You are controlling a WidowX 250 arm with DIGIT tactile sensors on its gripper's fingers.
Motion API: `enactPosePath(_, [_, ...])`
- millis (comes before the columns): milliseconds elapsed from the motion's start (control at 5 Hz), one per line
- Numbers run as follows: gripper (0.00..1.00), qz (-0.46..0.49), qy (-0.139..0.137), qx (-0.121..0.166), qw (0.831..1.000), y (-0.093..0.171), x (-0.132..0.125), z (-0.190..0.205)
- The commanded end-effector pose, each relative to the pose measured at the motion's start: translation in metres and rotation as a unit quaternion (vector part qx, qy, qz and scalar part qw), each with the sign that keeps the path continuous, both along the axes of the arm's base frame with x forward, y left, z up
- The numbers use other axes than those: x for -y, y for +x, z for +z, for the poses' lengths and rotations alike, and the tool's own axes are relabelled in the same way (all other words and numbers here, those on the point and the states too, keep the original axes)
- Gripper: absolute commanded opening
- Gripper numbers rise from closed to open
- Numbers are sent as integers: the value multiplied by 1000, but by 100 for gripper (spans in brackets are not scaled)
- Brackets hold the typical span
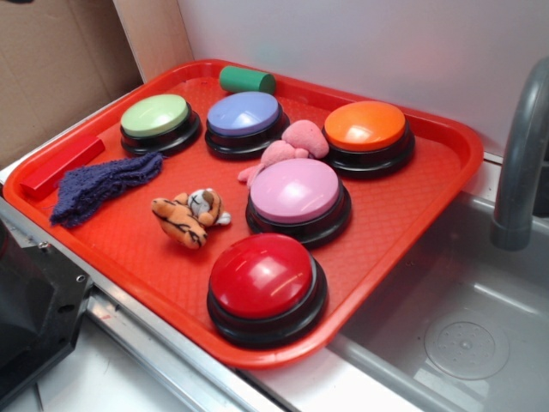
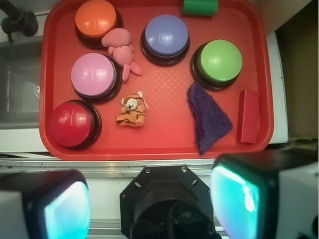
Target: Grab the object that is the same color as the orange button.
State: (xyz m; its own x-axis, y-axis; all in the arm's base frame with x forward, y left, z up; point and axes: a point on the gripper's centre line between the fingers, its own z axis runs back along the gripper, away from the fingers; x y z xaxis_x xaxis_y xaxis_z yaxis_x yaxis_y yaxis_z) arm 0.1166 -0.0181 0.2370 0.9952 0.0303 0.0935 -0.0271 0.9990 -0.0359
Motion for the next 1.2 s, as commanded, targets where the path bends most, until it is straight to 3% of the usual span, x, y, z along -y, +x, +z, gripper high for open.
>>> enactPosePath(0, [100,0,0,0,1000,0,0,0])
enactPosePath(200, [100,-23,-19,10,999,9,12,-20])
enactPosePath(800, [100,30,-28,33,999,37,32,-124])
enactPosePath(1000, [100,16,-36,61,997,53,36,-152])
